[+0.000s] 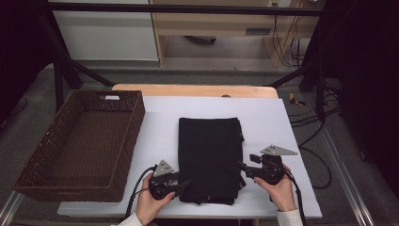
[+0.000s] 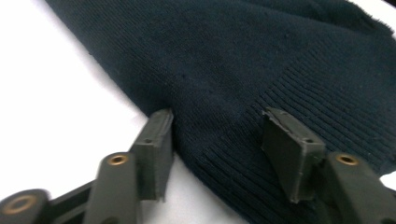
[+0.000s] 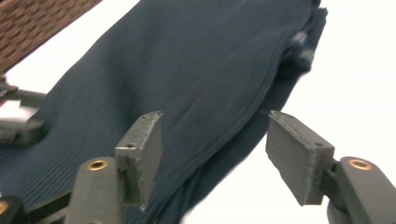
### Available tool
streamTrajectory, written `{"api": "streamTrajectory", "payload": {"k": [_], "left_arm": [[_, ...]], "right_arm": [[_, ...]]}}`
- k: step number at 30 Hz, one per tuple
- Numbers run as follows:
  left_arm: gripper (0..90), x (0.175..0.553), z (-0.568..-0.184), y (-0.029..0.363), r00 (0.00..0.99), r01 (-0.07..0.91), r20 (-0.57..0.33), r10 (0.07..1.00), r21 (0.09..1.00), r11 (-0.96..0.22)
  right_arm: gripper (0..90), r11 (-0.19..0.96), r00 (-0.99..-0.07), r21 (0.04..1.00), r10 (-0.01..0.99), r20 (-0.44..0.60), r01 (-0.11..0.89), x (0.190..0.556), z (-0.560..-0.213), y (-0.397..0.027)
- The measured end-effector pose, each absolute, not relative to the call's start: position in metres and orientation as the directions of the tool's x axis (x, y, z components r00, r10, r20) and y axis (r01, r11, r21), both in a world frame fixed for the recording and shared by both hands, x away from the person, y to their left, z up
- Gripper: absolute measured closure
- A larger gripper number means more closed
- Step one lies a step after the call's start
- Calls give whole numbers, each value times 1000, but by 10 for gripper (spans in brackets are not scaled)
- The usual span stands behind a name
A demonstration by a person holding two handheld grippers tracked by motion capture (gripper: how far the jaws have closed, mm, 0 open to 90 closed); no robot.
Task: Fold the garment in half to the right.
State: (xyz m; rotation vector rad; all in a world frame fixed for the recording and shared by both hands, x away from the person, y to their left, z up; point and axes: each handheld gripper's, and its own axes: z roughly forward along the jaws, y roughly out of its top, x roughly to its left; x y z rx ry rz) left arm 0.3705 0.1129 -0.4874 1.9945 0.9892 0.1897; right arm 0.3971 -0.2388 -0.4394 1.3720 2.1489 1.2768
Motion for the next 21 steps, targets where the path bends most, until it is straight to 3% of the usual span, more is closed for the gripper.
{"api": "streamTrajectory", "payload": {"k": [9,21], "left_arm": [[661,370,-487,111,673,583,-237,701,752,-306],[688,369,-488,110,677,574,-229,699,758,-309]], "right_arm": [[368,140,-463,823,872,161,550,464,-441,-236],[521,147,-409,782,900,148,606,525,-459,-224]]}}
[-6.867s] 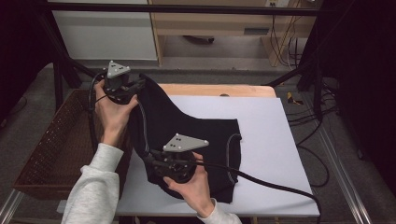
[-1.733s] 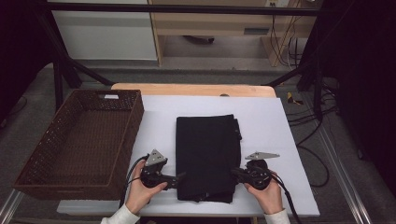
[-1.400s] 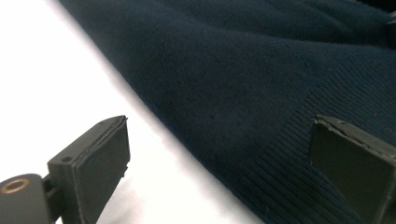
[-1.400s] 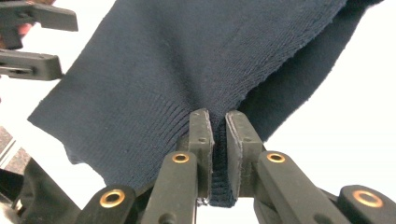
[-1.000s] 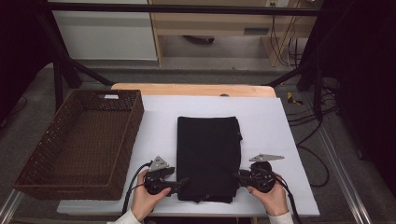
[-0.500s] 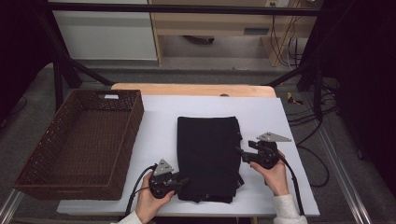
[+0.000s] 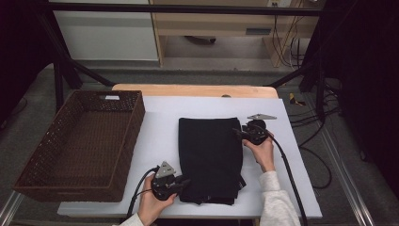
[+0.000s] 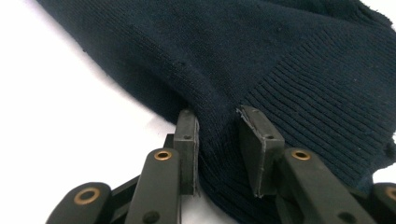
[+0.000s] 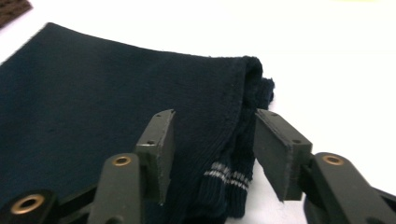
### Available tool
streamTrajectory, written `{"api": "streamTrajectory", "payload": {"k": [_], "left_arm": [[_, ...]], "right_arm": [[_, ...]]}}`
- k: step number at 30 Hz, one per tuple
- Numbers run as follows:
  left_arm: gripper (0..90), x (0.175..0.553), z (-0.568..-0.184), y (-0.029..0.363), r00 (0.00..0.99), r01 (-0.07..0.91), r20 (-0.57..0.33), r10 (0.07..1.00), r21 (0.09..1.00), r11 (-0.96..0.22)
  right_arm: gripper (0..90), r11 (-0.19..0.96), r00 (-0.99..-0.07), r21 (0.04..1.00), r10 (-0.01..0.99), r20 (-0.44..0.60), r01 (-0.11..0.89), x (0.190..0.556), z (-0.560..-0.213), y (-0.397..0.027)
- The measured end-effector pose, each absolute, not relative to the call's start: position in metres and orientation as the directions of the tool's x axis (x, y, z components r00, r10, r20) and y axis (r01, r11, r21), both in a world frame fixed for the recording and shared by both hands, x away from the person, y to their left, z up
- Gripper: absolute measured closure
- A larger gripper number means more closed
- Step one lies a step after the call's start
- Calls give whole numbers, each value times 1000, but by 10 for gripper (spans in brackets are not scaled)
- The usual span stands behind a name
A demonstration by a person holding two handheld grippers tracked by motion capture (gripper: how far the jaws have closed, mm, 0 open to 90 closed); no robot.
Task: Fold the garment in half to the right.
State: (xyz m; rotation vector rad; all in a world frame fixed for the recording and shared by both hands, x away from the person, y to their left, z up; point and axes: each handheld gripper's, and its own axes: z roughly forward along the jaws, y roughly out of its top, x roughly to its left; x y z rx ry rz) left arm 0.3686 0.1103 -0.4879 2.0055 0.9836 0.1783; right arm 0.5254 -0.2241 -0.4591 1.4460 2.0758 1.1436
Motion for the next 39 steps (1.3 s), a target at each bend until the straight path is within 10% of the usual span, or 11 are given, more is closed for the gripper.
{"api": "streamTrajectory", "payload": {"k": [8,27,32,39], "left_arm": [[688,369,-488,111,676,579,-241,697,758,-300],[708,370,-488,116,692,573,-249,678,761,-305],[695,370,-487,116,691,572,-245,680,761,-306],[547,372,-481,119,693,571,-260,672,767,-293]], "right_arm": [[830,150,-403,744,899,171,651,532,-471,-222],[863,112,-321,774,939,122,623,530,-464,-235],[804,122,-337,756,932,136,643,530,-470,-233],[462,112,-367,784,917,155,610,517,-453,-238]]}}
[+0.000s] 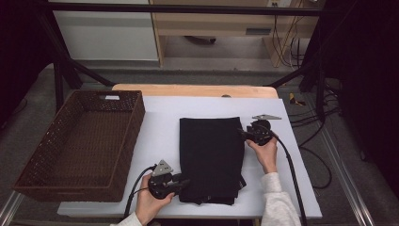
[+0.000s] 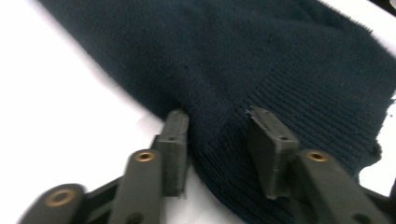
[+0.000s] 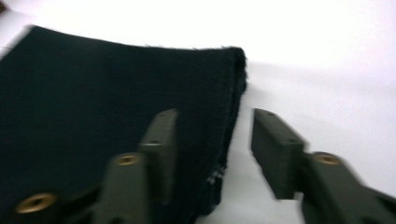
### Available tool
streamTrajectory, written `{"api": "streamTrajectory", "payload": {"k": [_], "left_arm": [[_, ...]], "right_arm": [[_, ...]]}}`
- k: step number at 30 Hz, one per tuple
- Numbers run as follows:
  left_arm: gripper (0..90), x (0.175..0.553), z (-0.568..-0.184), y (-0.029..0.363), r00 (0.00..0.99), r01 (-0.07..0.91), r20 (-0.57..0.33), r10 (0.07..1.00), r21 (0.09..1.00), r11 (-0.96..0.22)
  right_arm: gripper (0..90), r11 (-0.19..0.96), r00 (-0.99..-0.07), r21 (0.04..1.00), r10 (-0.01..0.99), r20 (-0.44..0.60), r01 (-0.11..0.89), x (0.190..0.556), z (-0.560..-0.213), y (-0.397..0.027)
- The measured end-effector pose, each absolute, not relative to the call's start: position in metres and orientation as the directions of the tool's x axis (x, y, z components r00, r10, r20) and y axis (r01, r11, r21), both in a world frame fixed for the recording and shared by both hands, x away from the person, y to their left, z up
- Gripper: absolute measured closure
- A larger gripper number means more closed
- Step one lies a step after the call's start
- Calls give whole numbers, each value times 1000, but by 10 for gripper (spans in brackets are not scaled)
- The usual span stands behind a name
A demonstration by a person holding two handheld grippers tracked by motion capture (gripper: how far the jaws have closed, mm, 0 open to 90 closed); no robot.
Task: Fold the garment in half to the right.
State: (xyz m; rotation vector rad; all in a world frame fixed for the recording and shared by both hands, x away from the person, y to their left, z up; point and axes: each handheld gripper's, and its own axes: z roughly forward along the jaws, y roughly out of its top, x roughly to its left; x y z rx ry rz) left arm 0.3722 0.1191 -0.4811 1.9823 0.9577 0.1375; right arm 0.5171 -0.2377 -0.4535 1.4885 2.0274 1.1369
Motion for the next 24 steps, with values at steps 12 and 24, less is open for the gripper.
{"api": "streamTrajectory", "payload": {"k": [12,24], "left_arm": [[236,383,-466,129,728,520,-255,636,810,-271],[86,396,-453,134,712,516,-231,663,812,-271]], "right_arm": [[196,89,-466,838,860,207,538,465,-439,-250],[80,94,-521,843,820,236,530,427,-443,-250]]}}
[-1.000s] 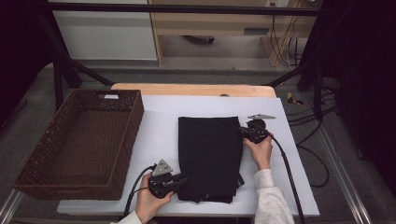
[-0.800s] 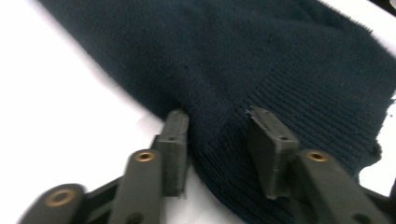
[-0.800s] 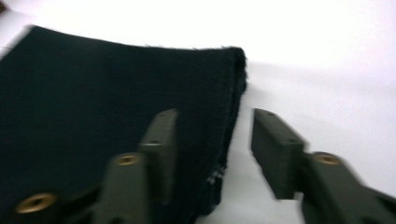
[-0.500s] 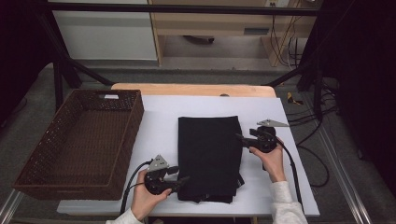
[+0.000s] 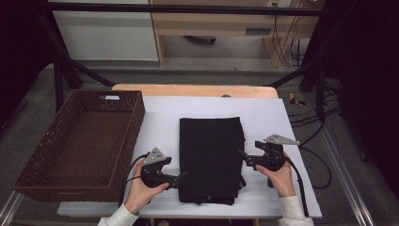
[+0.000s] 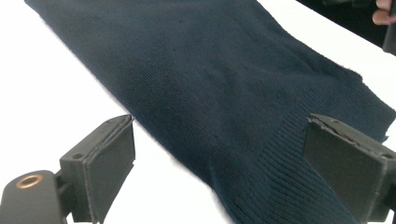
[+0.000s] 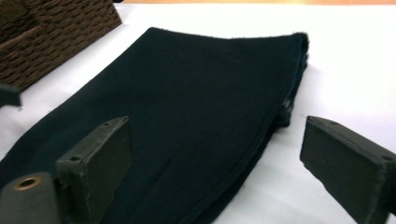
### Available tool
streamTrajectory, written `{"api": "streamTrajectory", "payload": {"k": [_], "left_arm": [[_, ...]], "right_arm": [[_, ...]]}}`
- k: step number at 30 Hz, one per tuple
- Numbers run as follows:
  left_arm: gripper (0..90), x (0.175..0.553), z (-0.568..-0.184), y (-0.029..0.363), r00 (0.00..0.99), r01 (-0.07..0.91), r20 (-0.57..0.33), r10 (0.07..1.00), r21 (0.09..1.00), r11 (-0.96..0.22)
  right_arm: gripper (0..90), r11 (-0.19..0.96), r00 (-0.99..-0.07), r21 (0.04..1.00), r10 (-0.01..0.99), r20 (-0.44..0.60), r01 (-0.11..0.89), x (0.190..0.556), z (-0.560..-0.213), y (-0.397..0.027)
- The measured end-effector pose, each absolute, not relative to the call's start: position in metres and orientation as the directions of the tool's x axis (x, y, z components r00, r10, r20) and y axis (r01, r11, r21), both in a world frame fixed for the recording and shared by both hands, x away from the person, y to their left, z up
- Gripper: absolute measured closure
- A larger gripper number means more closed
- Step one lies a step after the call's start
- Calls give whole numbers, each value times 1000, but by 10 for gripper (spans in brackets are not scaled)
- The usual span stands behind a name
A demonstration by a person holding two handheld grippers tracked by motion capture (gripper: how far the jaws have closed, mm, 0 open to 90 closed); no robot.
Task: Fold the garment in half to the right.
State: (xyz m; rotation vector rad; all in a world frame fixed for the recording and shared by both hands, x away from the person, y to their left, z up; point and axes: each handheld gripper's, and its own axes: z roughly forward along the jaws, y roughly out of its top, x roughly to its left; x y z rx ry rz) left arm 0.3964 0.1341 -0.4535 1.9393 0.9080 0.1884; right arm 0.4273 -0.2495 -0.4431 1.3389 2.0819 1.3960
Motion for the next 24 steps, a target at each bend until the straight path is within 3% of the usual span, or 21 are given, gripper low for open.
{"api": "streamTrajectory", "payload": {"k": [7,24], "left_arm": [[64,406,-445,133,724,503,-231,650,821,-269],[33,440,-438,128,708,499,-216,672,827,-259]], "right_arm": [[31,111,-549,843,802,236,525,414,-447,-247],[20,140,-571,840,790,225,524,397,-453,-247]]}}
